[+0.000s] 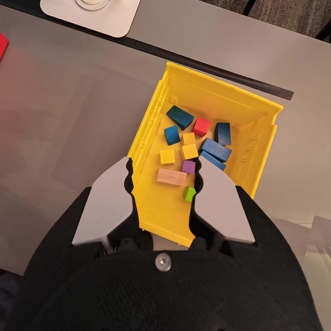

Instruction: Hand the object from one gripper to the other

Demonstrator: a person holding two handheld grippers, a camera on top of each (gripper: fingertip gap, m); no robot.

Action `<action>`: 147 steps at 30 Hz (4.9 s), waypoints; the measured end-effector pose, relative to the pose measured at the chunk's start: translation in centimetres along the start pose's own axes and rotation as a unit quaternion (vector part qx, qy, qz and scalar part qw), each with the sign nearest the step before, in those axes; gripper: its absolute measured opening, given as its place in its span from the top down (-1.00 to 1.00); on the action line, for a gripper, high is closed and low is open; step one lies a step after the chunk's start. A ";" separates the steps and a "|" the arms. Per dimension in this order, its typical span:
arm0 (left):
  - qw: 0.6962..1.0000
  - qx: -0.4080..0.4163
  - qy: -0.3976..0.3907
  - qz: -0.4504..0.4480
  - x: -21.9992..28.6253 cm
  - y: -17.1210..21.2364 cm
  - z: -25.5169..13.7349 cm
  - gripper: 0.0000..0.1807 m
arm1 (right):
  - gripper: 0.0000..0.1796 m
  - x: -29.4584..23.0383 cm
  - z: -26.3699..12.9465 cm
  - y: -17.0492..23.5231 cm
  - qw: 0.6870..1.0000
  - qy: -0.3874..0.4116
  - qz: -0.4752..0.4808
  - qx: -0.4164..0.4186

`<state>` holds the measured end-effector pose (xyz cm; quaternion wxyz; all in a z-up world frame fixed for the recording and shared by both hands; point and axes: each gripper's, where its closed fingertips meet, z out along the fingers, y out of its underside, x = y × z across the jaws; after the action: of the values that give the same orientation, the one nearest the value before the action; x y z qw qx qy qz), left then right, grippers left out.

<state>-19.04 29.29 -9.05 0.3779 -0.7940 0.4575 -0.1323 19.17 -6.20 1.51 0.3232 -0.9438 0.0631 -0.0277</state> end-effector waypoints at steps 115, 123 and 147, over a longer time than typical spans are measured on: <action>0.721 0.254 0.629 -0.139 28.4 -15.5 -21.7 0.62 | 0.14 -25.8 -7.0 -11.1 0.700 0.022 -0.341 0.627; 0.703 0.259 0.646 -0.144 28.9 -15.6 -22.3 0.62 | 0.21 -25.9 -7.9 -10.9 0.690 0.031 -0.341 0.638; 0.787 0.315 0.526 -0.065 23.9 -15.8 -24.2 0.40 | 0.21 2.4 2.0 12.2 0.967 -0.046 0.027 -0.248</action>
<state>-9.53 2.60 15.59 0.2981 -0.4666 0.4655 -0.6905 20.44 -14.93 -7.52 0.0821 -0.9927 0.0781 0.0412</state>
